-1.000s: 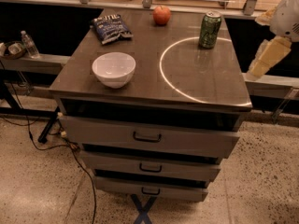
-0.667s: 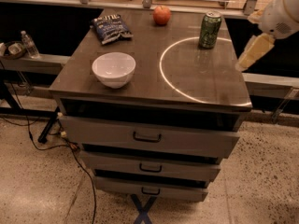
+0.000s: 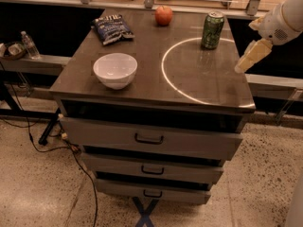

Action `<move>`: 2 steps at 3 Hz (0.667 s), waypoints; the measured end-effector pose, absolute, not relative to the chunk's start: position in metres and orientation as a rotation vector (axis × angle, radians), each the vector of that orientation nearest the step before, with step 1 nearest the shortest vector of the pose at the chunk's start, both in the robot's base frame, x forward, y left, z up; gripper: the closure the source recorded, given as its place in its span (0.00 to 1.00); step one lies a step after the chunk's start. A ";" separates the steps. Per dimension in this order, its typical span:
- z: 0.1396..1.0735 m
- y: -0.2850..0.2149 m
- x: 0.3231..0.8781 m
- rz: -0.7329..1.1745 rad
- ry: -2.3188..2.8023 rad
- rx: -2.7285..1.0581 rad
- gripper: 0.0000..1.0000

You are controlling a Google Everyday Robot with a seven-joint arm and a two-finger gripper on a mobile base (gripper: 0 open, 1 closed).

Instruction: Move green can near white bowl

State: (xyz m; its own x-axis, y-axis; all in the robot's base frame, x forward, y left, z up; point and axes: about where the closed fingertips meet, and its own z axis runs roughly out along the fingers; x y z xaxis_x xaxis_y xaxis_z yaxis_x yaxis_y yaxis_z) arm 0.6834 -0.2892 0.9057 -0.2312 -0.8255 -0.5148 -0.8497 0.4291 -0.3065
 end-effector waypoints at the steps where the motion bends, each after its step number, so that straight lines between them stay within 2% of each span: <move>1: 0.910 -0.281 0.709 0.124 2.032 -1.225 0.00; 2: 0.925 -0.273 0.742 0.129 1.960 -1.104 0.00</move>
Offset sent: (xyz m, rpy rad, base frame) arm 0.0929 0.0172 0.0446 0.3333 -0.2584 -0.1951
